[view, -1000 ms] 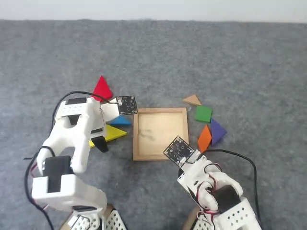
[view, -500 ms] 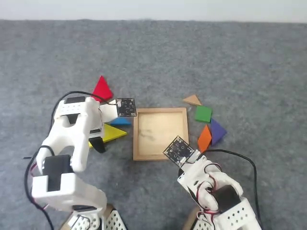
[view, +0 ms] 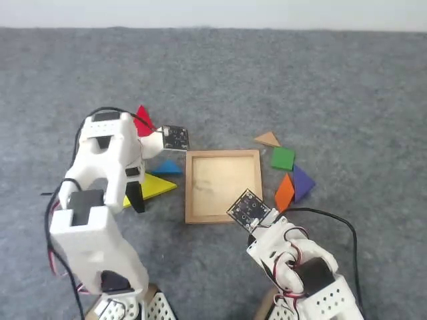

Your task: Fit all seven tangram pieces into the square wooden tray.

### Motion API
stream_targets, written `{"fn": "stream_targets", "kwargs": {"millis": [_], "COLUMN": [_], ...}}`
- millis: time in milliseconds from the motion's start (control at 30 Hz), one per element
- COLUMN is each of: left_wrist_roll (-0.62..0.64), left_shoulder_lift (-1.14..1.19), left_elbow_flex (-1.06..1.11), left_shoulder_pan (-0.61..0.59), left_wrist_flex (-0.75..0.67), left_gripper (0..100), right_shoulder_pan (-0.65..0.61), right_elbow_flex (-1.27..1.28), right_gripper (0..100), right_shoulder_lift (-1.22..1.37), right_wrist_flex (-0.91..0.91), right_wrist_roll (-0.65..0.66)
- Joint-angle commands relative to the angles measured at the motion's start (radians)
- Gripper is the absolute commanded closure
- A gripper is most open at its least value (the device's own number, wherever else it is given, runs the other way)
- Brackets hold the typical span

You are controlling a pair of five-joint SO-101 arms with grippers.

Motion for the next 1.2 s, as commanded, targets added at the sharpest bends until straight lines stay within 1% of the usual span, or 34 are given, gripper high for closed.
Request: {"fn": "stream_targets", "kwargs": {"millis": [0,67,167,233,367,600,733,900,1067,1167], "left_wrist_roll": [0.017,0.032,0.092,0.094,0.094,0.094,0.094,0.094,0.094,0.094], "left_shoulder_lift": [-0.005,-0.006,-0.006,-0.006,-0.008,-0.006,-0.006,-0.006,-0.006,-0.006], "left_elbow_flex": [-0.048,-0.036,-0.035,-0.033,-0.010,-0.010,-0.012,-0.012,-0.010,-0.010], "left_shoulder_pan": [-0.012,-0.012,-0.011,-0.011,0.011,0.037,0.031,0.014,0.012,0.012], "left_wrist_flex": [0.035,0.014,-0.017,-0.020,-0.023,-0.023,-0.023,-0.023,-0.023,-0.023], "left_gripper": [61,61,61,61,67,67,67,67,76,76], "right_shoulder_pan": [0.001,0.001,0.002,0.002,0.002,0.007,0.051,0.059,0.059,0.059], "right_elbow_flex": [0.015,0.015,0.015,0.015,0.015,0.015,0.015,0.015,0.015,0.015], "right_gripper": [98.9,98.9,98.9,98.9,98.9,98.9,98.9,98.9,98.9,98.9], "right_shoulder_lift": [-0.015,-0.015,-0.015,-0.015,-0.015,-0.015,-0.015,-0.015,-0.015,-0.015], "right_wrist_flex": [-0.018,-0.018,-0.018,-0.018,-0.018,-0.018,-0.018,-0.018,-0.018,-0.018], "right_wrist_roll": [0.008,0.008,0.008,0.008,0.008,0.008,0.008,0.008,0.008,0.008]}}
